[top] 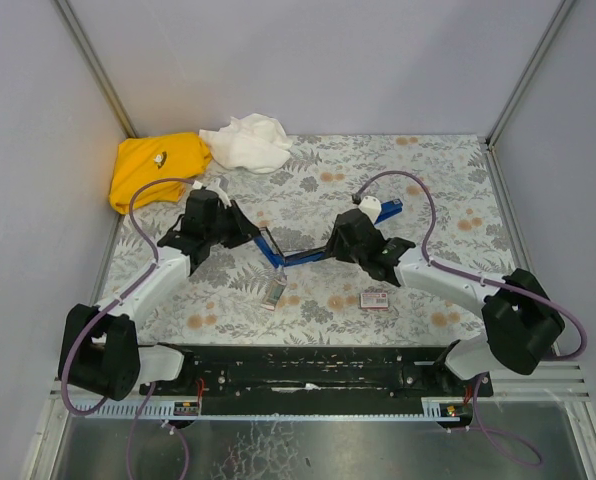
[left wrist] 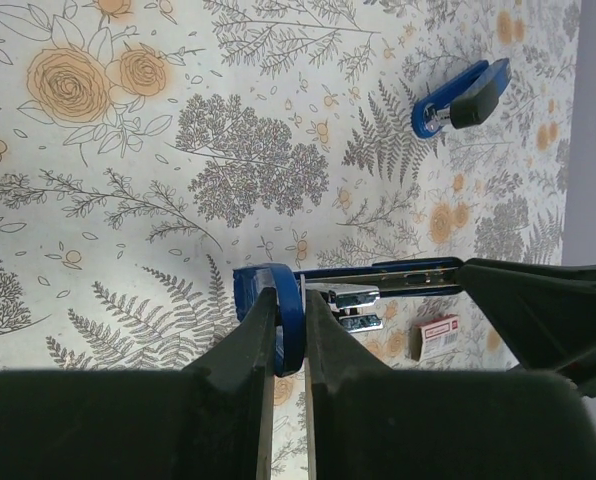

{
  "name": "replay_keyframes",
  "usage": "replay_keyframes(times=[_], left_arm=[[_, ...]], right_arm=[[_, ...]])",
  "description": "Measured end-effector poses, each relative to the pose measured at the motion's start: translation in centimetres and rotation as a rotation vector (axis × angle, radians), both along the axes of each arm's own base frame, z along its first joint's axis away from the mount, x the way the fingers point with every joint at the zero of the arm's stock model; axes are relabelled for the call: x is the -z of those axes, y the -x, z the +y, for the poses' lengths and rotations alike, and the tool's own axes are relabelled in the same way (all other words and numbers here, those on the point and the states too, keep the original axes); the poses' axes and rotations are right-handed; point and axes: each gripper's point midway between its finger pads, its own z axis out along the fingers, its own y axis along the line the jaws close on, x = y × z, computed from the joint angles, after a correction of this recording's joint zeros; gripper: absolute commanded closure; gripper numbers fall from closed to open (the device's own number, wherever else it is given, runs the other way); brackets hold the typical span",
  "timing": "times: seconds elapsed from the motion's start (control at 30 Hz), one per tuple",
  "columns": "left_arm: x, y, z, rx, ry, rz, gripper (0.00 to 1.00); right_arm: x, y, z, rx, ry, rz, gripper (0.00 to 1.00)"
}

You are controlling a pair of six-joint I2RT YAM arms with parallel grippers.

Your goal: Load the staples into the stapler

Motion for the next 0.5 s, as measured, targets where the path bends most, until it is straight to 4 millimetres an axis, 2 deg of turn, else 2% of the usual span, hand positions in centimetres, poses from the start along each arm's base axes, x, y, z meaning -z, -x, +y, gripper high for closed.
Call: replay_keyframes(times=[0.13,0.33,0.5], left_arm=[[-0.3,-0.3,0.3,-0.011,0.041,0.000,1.00],[-1.7,-0.9,-0.3,0.007,0.106,-0.036,1.00],[-3.8,-1.3,-1.3,0.031,0.208,-0.070,1.00]], right_arm=[[1.3,0.2,-0.5,0.011,0.005,0.026,0.55],[4.8,1.5,-1.8,0.021,0.048,0.099,0.55],[7.1,3.2,-2.0,0.001,0.037,0.167,0.54]])
